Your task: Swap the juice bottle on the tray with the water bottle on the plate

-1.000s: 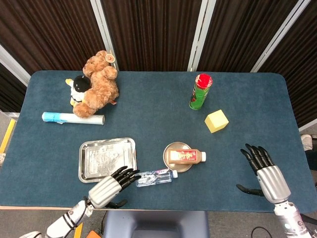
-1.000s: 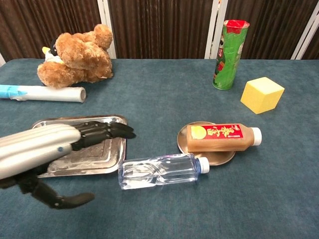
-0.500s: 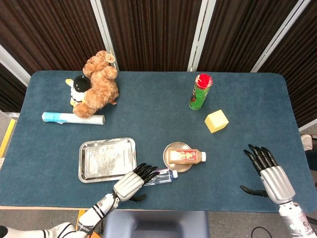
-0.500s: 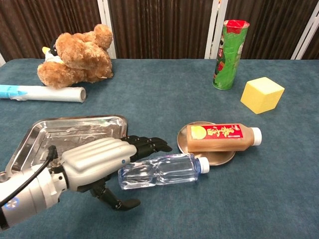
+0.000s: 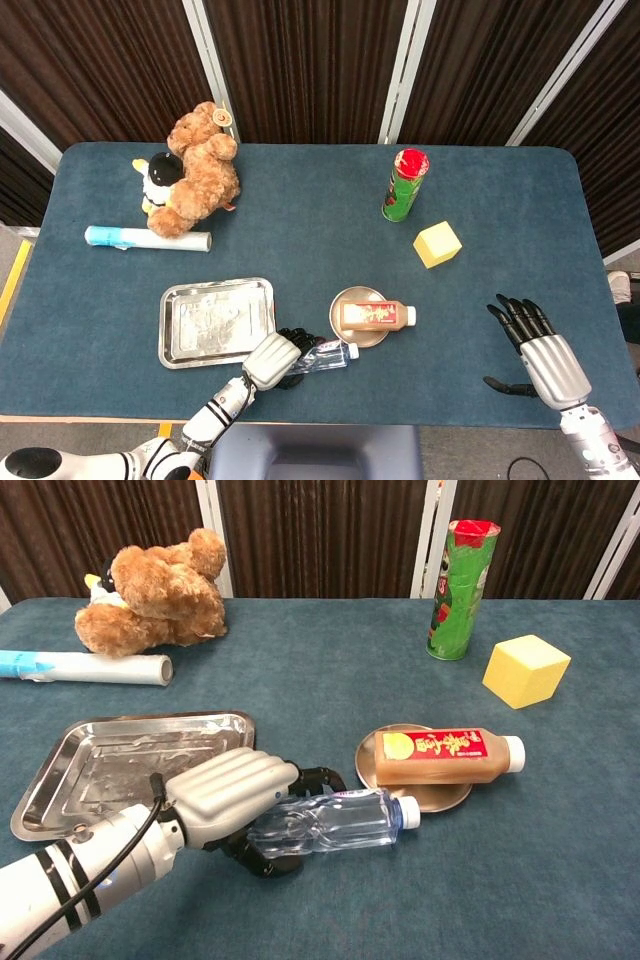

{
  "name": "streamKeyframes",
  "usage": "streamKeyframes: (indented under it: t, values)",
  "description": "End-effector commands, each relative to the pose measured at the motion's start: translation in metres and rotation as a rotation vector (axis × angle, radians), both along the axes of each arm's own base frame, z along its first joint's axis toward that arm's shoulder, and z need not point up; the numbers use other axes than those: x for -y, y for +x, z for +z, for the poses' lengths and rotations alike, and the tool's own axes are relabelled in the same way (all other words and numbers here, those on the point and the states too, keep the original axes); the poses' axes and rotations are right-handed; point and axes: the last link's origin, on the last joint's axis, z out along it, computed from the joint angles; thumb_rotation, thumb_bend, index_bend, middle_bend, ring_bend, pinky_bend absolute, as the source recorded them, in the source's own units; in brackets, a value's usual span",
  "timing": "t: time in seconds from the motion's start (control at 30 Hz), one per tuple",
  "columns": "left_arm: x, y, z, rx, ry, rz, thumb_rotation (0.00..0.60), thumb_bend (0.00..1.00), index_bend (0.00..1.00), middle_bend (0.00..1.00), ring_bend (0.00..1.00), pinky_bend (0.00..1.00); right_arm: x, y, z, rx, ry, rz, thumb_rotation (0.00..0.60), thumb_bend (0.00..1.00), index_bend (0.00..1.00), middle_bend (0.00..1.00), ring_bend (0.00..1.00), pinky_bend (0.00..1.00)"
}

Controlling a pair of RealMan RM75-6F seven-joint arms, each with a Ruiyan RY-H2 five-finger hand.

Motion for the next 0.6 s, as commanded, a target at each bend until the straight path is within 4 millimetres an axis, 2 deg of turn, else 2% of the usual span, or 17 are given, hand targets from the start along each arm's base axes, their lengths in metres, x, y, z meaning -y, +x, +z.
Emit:
streamKeyframes:
  t: [0.03,0.23,0.43,0.53,0.57,0.6]
  values:
    - [-0.002,0.004,-0.002,0.057,0.009,-0.003,0.600,0.40,0.47,0.57,0.52,0.62,0.000,0.000,-0.001,-0.004,-0.001,0.000,0.600,0.18,0.00,0.00,0.00,0.01]
    - [-0.005,0.006,0.008,0.150,0.035,-0.023,0.600,0.53,0.62,0.74,0.66,0.75,0.000,0.000,-0.002,-0.010,0.007,-0.003,0.600,0.18,0.00,0.00,0.00,0.01]
    - [-0.008,0.004,0.021,0.181,0.038,-0.035,0.600,0.62,0.65,0.77,0.69,0.78,0.000,0.000,-0.004,-0.014,0.010,-0.003,0.600,0.18,0.00,0.00,0.00,0.01]
    - [-0.015,-0.011,0.051,0.166,0.056,-0.063,0.600,0.64,0.65,0.76,0.69,0.78,-0.002,0.001,-0.006,-0.014,0.032,0.000,0.600,0.18,0.00,0.00,0.00,0.01]
    - [-0.026,-0.031,0.074,0.123,0.098,-0.082,0.600,0.63,0.65,0.76,0.69,0.77,-0.004,0.002,-0.009,-0.012,0.050,0.003,0.600,0.18,0.00,0.00,0.00,0.01]
    - [-0.030,-0.044,0.087,0.103,0.084,-0.092,0.600,0.62,0.64,0.74,0.68,0.77,-0.005,0.002,-0.009,-0.014,0.055,0.006,0.600,0.18,0.00,0.00,0.00,0.01]
